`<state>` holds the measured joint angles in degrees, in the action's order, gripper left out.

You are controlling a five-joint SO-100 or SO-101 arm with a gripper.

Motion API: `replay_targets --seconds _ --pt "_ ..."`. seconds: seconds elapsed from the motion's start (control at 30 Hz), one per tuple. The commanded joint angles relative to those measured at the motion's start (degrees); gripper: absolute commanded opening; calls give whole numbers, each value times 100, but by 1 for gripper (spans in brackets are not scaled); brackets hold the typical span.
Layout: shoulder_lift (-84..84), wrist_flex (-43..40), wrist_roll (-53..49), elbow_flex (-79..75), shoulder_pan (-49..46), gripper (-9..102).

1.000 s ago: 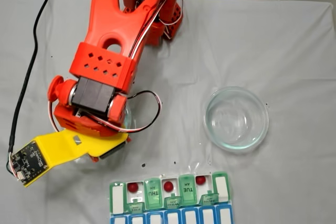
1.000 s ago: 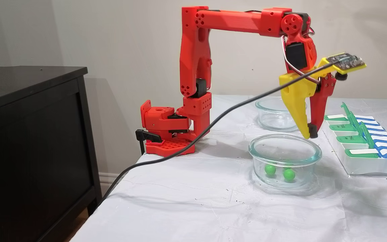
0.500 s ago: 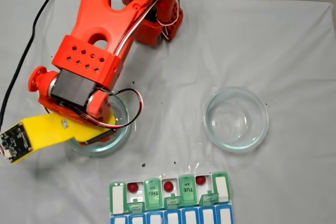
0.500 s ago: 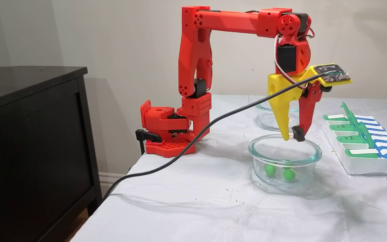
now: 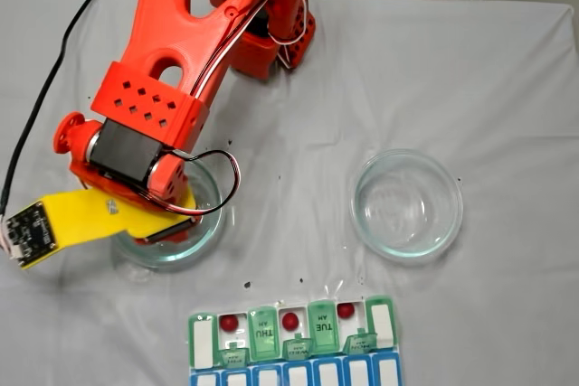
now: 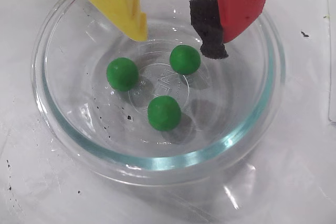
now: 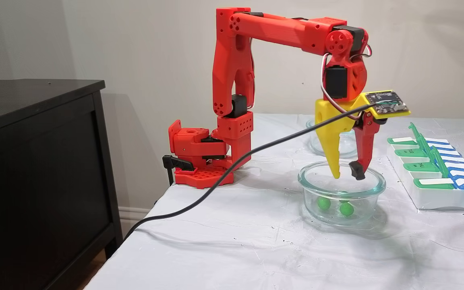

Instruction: Sort medicines into box.

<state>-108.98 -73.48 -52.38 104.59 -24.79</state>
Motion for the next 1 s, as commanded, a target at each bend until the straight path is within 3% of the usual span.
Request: replay_targets --seconds 0.0,0.97 --pt "-686 211 62 114 26 19" --pt "-422 993 633 721 413 21"
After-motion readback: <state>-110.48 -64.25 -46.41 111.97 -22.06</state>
